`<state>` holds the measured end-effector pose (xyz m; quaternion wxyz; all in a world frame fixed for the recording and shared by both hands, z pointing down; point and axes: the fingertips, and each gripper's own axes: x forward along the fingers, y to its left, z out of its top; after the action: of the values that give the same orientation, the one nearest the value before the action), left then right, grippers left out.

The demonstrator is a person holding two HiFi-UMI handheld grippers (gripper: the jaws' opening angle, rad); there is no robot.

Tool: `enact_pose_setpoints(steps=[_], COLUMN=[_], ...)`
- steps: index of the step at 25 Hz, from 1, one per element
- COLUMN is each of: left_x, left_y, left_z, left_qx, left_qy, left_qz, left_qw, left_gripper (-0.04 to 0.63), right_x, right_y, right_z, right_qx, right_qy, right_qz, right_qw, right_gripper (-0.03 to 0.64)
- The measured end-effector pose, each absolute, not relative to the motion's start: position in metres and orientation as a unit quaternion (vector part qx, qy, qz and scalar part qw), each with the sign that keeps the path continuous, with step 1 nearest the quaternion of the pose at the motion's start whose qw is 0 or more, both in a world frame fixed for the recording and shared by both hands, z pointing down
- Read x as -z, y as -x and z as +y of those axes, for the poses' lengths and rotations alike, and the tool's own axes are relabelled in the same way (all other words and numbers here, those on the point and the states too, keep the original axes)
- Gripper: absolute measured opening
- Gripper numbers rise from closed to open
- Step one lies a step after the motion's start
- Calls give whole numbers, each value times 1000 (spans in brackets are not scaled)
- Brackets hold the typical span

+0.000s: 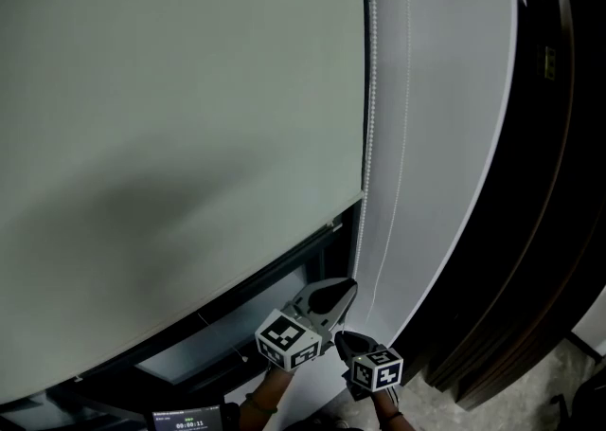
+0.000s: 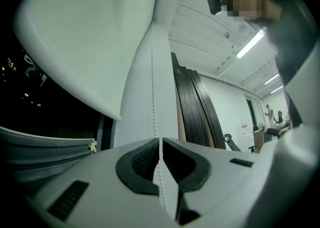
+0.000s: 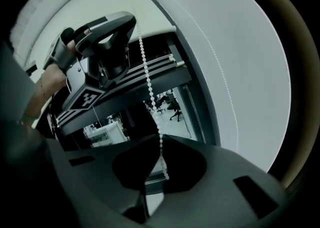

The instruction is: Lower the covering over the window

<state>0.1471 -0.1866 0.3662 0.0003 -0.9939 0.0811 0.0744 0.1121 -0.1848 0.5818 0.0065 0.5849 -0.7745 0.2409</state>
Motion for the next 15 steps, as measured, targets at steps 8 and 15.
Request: enact_pose_setpoints(steps=[8, 15], left_x=[-324, -329], left_y=[-134, -142], left_z=[-192, -189], left_qx=[-124, -120], left_qy=[986, 988], left_qz=[114, 94], left_qw=[16, 37], left_gripper=[74, 12], right_x=[-584, -585], right_y=[-109, -100], right_z=[-184, -183], right_qx=[-250, -241], right_qy=[-573, -572], right_qz=[-780, -784], right_qw=[-9, -15], right_gripper=[21, 21])
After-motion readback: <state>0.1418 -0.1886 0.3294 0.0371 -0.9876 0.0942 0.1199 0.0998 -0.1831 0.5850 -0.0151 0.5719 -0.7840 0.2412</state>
